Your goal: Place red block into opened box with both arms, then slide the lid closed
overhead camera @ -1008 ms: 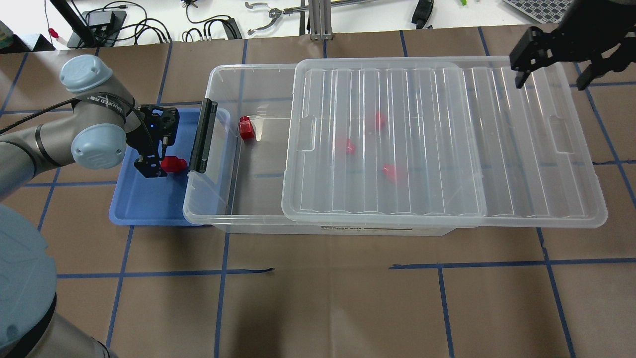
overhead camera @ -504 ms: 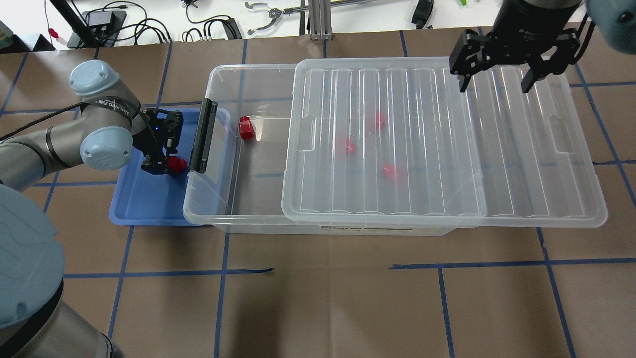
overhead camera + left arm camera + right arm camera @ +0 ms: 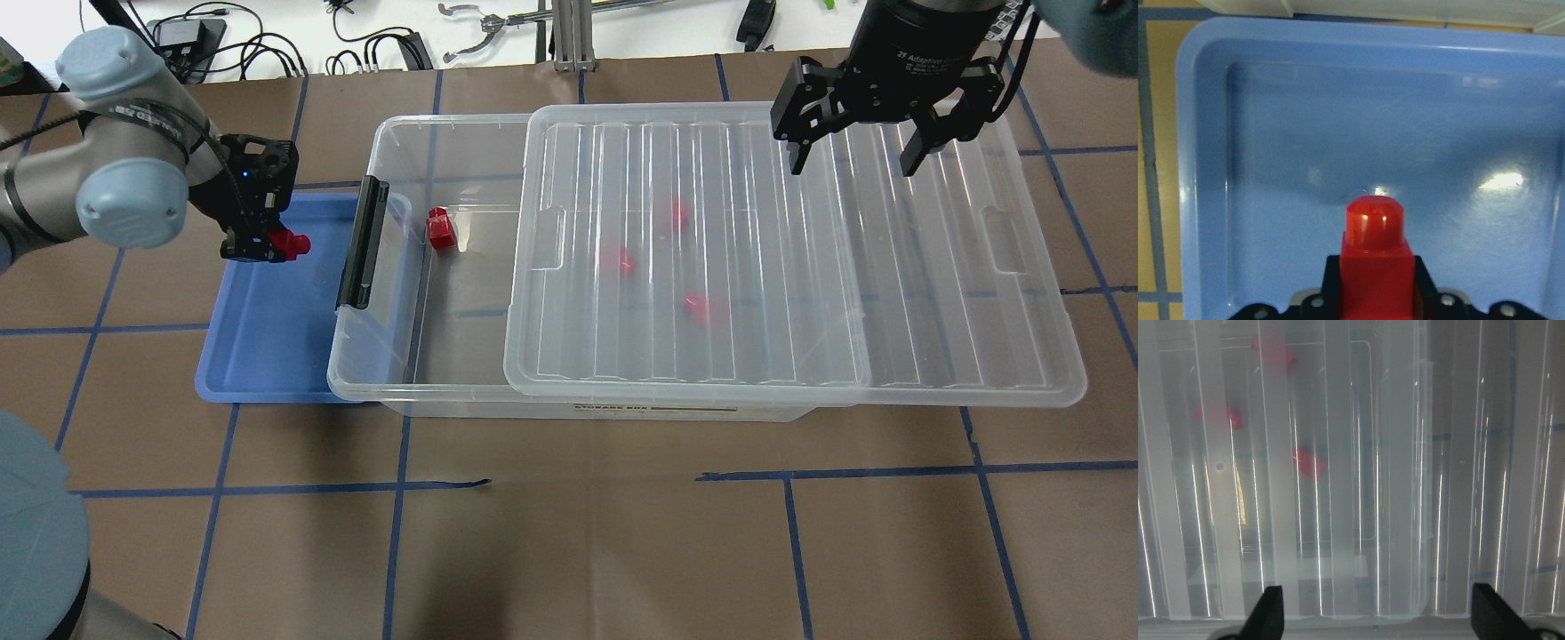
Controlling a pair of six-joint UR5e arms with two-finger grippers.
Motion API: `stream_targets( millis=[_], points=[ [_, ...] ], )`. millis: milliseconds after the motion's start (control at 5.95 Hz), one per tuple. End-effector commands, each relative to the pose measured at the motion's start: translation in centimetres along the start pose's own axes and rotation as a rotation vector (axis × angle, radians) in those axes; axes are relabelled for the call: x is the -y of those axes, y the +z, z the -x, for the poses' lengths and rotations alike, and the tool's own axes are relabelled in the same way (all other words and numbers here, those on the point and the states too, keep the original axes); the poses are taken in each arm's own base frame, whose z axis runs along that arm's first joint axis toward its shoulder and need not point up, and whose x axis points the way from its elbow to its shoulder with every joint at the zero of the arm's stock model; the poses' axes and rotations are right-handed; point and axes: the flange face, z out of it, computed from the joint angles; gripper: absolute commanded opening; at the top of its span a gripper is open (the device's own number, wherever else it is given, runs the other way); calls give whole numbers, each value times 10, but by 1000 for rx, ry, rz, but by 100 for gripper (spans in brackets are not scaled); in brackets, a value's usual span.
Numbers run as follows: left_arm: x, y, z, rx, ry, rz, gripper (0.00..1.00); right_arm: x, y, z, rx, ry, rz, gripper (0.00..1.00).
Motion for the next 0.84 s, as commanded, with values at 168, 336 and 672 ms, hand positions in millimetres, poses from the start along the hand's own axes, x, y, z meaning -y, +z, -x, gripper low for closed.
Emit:
stream_targets(
  millis=[168,336,672],
  points=[
    [101,-91,-10,-22,-70,-12,0,1,-2,-3,1,6,-2,100],
    [144,-102,-21,-3,-220,-35,0,2,-1,-3,1,6,-2,100],
    [208,-71,-36,10,-120,-81,0,2,1,-4,1,7,3,100]
  ],
)
